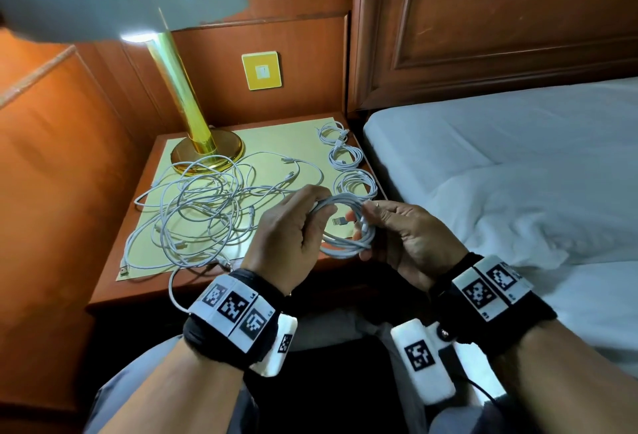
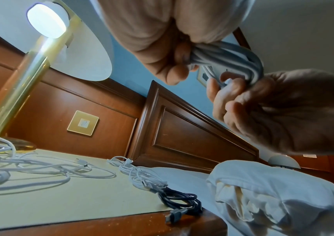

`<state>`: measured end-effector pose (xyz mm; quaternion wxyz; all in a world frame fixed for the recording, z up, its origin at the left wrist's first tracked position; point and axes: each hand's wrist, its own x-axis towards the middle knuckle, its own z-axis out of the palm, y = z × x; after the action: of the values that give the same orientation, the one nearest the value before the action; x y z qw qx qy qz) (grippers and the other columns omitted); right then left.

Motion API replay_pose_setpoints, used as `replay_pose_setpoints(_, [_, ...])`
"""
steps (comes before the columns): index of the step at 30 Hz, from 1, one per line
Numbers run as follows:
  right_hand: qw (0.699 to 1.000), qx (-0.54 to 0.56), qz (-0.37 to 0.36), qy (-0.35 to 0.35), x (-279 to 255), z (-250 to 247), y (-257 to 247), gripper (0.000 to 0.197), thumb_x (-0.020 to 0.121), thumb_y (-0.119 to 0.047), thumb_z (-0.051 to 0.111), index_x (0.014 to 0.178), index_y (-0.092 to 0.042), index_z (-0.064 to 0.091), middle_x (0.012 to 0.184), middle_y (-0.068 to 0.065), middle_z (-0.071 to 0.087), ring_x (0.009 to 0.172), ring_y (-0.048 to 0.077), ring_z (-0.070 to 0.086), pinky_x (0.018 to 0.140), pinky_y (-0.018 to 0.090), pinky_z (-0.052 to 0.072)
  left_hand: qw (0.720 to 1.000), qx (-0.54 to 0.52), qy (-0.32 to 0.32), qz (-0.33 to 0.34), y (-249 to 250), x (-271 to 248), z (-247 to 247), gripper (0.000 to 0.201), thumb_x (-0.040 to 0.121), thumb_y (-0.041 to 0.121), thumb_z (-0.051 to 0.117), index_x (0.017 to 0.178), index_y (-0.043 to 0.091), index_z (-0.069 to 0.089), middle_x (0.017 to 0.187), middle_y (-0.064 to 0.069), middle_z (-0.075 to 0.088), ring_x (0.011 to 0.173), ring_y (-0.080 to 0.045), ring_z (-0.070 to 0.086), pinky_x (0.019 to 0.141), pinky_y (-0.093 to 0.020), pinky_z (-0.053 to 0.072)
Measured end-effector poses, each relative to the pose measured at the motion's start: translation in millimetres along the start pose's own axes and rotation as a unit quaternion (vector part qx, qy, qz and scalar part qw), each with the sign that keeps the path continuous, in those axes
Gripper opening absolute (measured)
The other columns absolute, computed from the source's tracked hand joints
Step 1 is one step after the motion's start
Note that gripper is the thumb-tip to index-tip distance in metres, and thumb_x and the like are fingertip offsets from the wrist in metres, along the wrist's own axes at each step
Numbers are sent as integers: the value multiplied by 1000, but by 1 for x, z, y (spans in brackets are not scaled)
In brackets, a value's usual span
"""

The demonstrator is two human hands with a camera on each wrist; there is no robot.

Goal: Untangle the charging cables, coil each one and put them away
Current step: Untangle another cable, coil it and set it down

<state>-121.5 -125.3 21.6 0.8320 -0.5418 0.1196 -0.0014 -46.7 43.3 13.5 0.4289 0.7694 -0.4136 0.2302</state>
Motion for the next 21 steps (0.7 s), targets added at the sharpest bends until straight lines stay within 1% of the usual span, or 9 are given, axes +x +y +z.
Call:
replay_pose_setpoints(3, [999, 21, 26, -10, 5, 1, 3, 33, 84, -27, 61, 97, 2, 69, 70, 10, 61, 59, 16, 61, 52, 27, 54, 999, -10, -5, -30, -6, -3, 0, 15, 96, 14, 60, 103, 1, 66, 75, 23, 45, 60, 8, 43, 61, -1, 29])
replay_pose_setpoints(5, [998, 40, 38, -21, 6, 3, 4, 32, 84, -25, 60, 97, 3, 68, 70, 10, 61, 57, 16, 60, 51, 26, 53, 999, -16, 4, -41, -8, -4, -1, 17, 97, 16, 60, 104, 2, 66, 75, 23, 48, 61, 8, 44, 62, -1, 30])
replay_pose_setpoints(9, [986, 137, 73, -58, 5, 7, 9, 24, 85, -22, 61, 89, -1, 72, 75, 9, 60, 54, 17, 57, 45, 22, 46, 999, -3, 32, 30, -2, 0, -4, 27, 98, 16, 54, 103, -8, 66, 88, -11, 68, 75, -11, 55, 78, 2, 33])
replay_pose_setpoints(10, [984, 151, 80, -60, 5, 8, 10, 23, 85, -22, 62, 87, -3, 74, 76, 8, 61, 55, 16, 58, 44, 20, 45, 999, -2, 35, 41, -1, 1, -5, 28, 98, 16, 54, 102, -9, 66, 90, -14, 69, 77, -13, 56, 80, 1, 33])
replay_pose_setpoints(12, [986, 138, 76, -56, 6, 11, 12, 24, 85, -24, 62, 87, -2, 73, 74, 8, 61, 56, 16, 58, 44, 21, 46, 999, 0, 34, 38, -3, 0, -6, 22, 97, 12, 58, 102, -8, 66, 88, -12, 69, 75, -10, 55, 78, 2, 34])
replay_pose_setpoints(15, [1000, 2, -4, -16, 8, 8, 11, 31, 84, -28, 66, 94, 1, 70, 72, 11, 61, 60, 19, 59, 52, 27, 52, 998, -26, 18, -51, -17, -6, -4, 22, 95, 22, 64, 103, 2, 67, 75, 14, 57, 60, -1, 45, 62, -5, 35])
replay_pose_setpoints(17, [988, -128, -81, 18, 8, 1, 13, 36, 81, -34, 70, 94, 0, 71, 73, 10, 65, 64, 19, 62, 61, 32, 55, 986, -98, -9, -134, -22, -9, -1, 31, 94, 41, 63, 106, 13, 68, 73, 12, 56, 58, -3, 48, 58, -19, 43])
replay_pose_setpoints(18, [978, -177, -104, 37, 9, -1, 14, 35, 81, -37, 70, 93, -4, 72, 73, 7, 67, 66, 19, 64, 66, 35, 57, 973, -139, -30, -180, -21, -10, 1, 32, 92, 48, 63, 107, 20, 68, 75, 9, 60, 58, -10, 53, 56, -29, 49])
replay_pose_setpoints(21, [974, -174, -99, 102, 14, -8, 15, 31, 79, -38, 73, 89, -9, 72, 75, 8, 71, 69, 27, 68, 81, 56, 59, 915, -278, -70, -282, -10, -12, 7, 23, 86, 42, 74, 102, 26, 71, 77, 6, 65, 59, -19, 58, 64, -48, 57])
